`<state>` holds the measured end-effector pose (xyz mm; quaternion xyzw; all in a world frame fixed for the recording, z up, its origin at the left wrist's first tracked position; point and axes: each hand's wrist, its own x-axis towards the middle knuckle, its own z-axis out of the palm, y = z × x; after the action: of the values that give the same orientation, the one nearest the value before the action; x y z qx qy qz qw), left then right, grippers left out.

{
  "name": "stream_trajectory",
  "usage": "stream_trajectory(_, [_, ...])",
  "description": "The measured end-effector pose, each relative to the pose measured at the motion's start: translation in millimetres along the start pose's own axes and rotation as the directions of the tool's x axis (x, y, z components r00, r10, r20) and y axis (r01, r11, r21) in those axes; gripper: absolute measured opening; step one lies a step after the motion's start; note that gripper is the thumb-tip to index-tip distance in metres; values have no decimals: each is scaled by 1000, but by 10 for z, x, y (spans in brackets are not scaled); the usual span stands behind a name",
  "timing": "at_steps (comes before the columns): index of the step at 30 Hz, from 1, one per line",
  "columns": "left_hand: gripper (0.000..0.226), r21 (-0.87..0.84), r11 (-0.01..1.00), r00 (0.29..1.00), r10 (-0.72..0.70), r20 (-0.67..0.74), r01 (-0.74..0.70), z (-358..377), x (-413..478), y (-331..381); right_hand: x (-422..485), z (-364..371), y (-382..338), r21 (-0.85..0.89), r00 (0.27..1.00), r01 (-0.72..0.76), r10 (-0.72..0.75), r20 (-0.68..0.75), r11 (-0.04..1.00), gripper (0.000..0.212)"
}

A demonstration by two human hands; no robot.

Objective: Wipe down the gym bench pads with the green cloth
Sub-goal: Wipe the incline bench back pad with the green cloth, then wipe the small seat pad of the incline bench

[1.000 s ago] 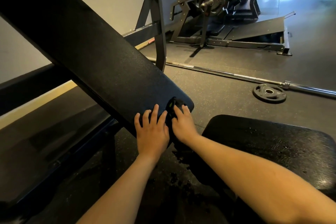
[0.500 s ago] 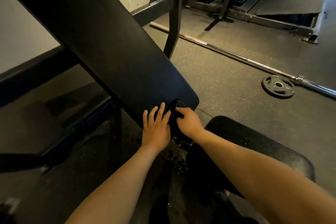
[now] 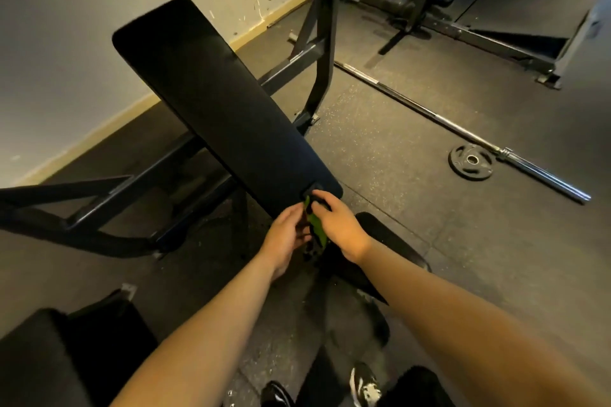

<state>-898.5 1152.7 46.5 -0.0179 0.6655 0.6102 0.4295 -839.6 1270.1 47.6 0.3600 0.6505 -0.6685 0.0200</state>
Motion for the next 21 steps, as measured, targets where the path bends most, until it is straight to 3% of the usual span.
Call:
stream_trajectory(6, [32, -8, 1000, 1000, 4, 30, -4, 962, -287, 387, -231, -880, -351, 69, 999, -23, 25, -22, 997, 39])
stream_trajectory(15, [28, -93, 992, 996, -86, -31, 83, 2888, 46, 594, -24, -2958, -533, -70, 994, -23, 30, 108, 997, 32])
stream_trajectory(21, [27, -116, 993, 995, -44, -86, 34, 3447, 331, 936, 262, -3602, -809, -56, 981, -25, 35, 190, 998, 29])
